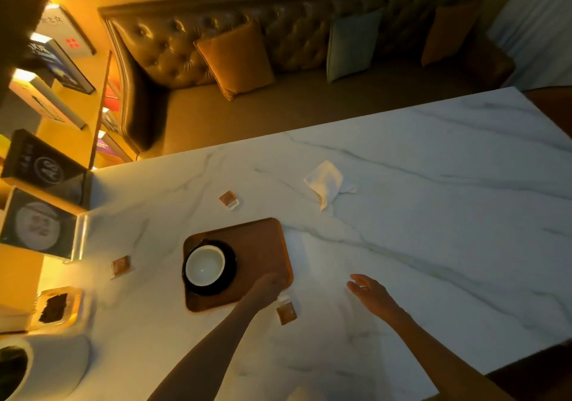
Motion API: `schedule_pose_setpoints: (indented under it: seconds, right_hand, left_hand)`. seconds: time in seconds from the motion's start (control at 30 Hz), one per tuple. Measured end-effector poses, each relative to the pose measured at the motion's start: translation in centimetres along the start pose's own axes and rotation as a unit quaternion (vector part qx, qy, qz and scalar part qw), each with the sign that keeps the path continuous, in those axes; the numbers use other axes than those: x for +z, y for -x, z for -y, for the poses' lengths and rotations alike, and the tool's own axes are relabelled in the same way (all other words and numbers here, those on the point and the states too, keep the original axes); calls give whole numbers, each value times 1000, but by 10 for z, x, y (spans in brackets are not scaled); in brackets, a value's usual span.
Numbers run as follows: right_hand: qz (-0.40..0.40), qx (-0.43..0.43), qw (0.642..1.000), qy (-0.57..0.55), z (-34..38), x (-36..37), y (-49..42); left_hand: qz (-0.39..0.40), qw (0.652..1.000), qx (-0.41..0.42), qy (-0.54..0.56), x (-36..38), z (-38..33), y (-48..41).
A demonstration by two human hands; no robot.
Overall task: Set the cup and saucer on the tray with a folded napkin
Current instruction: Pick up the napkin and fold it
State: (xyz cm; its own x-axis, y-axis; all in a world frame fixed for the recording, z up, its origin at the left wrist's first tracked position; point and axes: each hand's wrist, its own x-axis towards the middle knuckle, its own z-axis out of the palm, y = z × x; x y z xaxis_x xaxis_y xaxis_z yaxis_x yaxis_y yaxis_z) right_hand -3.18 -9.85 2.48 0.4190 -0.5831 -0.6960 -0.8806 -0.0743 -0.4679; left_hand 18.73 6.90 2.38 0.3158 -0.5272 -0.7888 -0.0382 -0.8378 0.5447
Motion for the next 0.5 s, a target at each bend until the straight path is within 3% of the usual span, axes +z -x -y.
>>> schedule_pose_setpoints:
  seconds: [0.1,0.2,0.3,0.5]
  right_hand:
    - [0,-10,1000,5,6,-34,-41]
    - [-14,-24,1000,11,20,-62,-86]
    - [-59,-39,997,29,38,-88,-133]
    - [-120,-27,992,-26,71,-124,-217]
  left_hand:
    - [4,998,4,68,9,-46,-32]
    - [-86,991,3,99,15,-88,-62]
    - [-122,992,12,27,15,-130,-98]
    - [-150,989,-3,-3,19,-184,-171]
